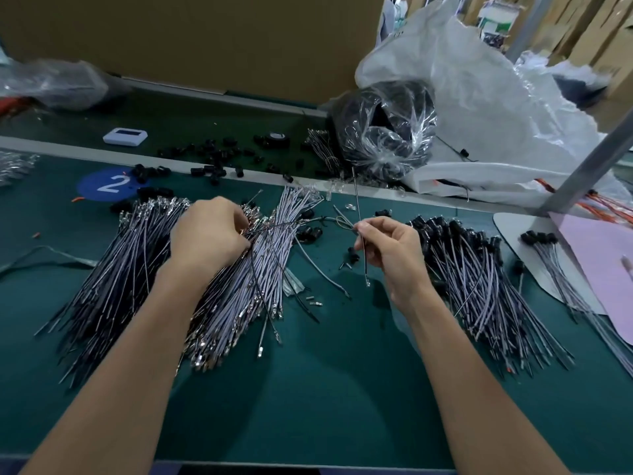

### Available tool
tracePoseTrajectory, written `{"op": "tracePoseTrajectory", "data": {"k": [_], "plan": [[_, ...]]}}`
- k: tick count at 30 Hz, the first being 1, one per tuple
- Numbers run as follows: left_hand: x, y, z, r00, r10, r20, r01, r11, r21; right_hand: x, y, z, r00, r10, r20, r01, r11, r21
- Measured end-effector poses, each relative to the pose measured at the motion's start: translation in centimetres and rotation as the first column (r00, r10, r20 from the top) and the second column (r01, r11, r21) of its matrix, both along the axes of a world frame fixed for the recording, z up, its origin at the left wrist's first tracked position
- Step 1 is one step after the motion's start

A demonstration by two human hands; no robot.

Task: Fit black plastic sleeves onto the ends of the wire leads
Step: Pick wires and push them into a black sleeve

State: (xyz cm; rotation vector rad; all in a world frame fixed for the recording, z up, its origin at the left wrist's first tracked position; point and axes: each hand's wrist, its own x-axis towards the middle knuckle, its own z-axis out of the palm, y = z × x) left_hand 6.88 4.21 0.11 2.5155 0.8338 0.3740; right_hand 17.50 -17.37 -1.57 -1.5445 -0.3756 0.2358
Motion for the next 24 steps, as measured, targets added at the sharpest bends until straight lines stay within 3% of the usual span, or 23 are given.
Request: {"op": "tracePoseTrajectory", "data": {"k": [8,11,16,20,22,24], "plan": [[-0.3,-0.7,0.6,0.999,0.032,0.009,-0.032,0.999,0.04,-0.6,0.2,0.0,0.999,-0.011,0.042,0.013,0.999,-0.043],[-0.4,-1.0,0.6,0.991,0.04,0.126,-0.051,0.995,0.091,-0.8,0.4,-0.1,0.998,0.013,0.055,-0.011,0.999,-0.038],[0.1,-2.1,1.7,0.943,-0.022,0.331,0.059,0.993,-0.1,-0.9,0.5,-0.2,0.994,0.016,0.109,-0.016,1.0,-0.007],[0.3,-3.1,2.1,0.902,0.004,0.432,0.148,0.937,-0.318,-0.8,0.4,-0.1,0.994,0.023,0.104,-0.026,0.999,0.023],[0.2,-3.2,1.9,0.908,-0.004,0.418,0.155,0.932,-0.328,-0.9,0.5,-0.1,0.994,0.03,0.109,-0.032,0.999,0.014],[0.1,-2.9,1.6,0.935,-0.003,0.355,0.089,0.97,-0.228,-0.9,0.5,-0.1,0.993,0.03,0.113,-0.031,1.0,0.005]]}}
